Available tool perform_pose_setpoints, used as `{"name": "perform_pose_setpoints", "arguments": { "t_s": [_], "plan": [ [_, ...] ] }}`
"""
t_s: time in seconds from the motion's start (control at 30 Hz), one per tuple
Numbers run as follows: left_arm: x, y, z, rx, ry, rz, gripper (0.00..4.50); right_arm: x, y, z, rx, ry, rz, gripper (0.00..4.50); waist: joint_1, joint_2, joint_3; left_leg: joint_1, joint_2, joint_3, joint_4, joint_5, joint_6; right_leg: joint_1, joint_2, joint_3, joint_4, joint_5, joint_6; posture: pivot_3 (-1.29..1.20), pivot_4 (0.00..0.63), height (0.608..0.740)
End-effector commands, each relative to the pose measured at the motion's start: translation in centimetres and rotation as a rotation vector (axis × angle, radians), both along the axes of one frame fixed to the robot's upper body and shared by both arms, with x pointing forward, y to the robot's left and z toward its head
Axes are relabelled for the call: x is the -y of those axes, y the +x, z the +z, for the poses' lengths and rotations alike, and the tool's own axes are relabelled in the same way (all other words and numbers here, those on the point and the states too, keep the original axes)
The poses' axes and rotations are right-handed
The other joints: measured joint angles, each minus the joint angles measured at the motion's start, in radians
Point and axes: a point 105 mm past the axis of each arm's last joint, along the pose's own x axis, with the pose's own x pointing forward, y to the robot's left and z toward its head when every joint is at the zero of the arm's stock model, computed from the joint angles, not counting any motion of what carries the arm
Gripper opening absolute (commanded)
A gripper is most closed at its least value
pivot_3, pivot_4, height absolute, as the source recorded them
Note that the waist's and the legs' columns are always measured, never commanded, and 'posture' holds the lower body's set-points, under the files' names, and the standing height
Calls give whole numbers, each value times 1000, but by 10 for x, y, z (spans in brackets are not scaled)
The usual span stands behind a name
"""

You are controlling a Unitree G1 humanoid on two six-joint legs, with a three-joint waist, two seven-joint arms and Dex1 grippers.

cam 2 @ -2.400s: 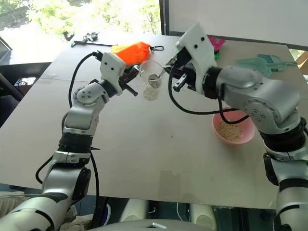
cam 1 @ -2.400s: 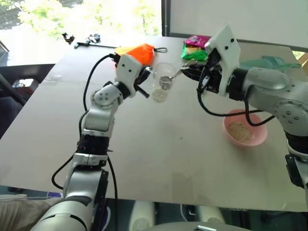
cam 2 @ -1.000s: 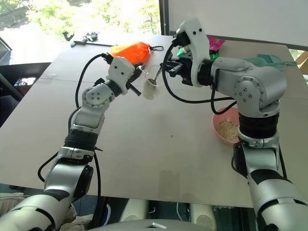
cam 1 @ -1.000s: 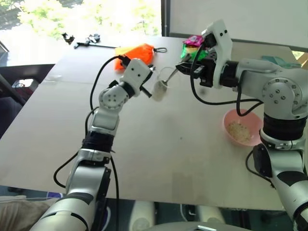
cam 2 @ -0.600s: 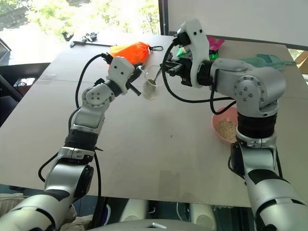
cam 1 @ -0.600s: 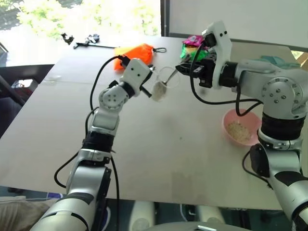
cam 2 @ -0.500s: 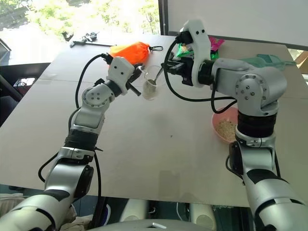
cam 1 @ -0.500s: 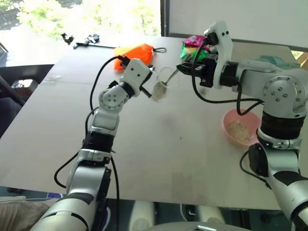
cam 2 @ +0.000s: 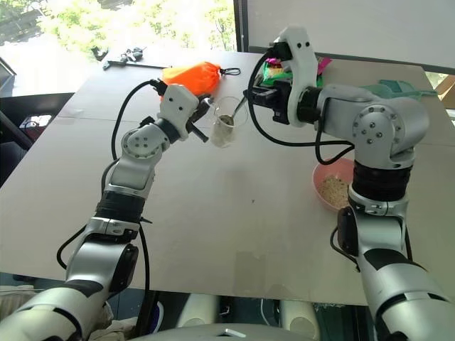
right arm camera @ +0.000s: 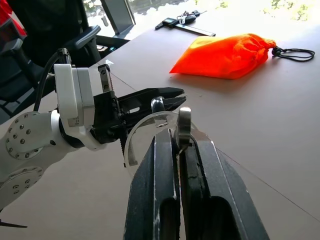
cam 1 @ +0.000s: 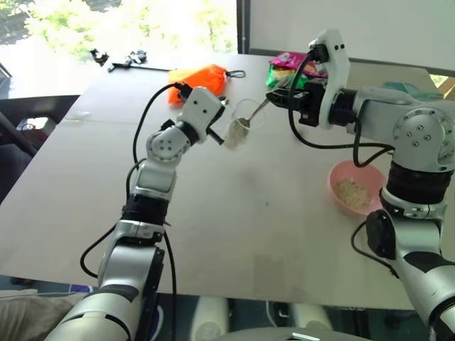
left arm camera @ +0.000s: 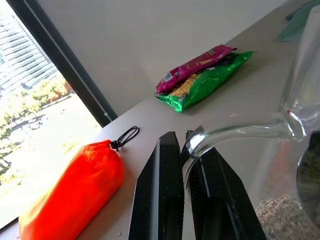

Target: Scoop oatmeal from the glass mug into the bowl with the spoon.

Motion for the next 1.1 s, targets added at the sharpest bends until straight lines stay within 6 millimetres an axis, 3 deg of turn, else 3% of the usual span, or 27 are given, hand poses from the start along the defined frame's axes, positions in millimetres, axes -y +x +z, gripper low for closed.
{"name": "perform_pose_setpoints", "arguments": {
  "t_s": [0.03, 0.33, 0.5, 0.77, 1.1],
  "plan": [
    [2, -7, 20, 75, -19, -13, 85, 0, -5, 21, 99, 5, 4, 0, 0, 0, 0, 0, 0, 0, 0, 0, 0, 0, 0, 0, 0, 0, 0, 0, 150, 740],
    [5, -6, 19, 69, -24, -19, 85, -5, -15, 20, -81, 161, 94, 0, 1, 0, 0, 0, 0, 0, 0, 0, 0, 0, 0, 0, 1, 0, 0, 0, 150, 740],
    [10, -6, 18, 64, -40, -34, 85, 8, -12, 19, -166, 226, 59, 0, 1, 0, 0, 0, 0, 0, 0, 0, 0, 0, 0, 0, 1, 0, 0, 0, 150, 740],
    [37, -7, 13, 44, -82, -100, 85, 55, 4, 17, -253, 369, -75, 0, 2, 0, 0, 0, 0, 0, 0, 0, 0, 0, 0, 0, 1, 0, 0, 0, 150, 740],
    [92, -4, 12, 18, -112, -221, 85, 109, -4, 11, -285, 443, -206, 0, 9, 0, 0, 0, 0, 1, 0, 0, 0, 0, -1, 1, 1, 0, 0, 0, 150, 740]
  ]
}}
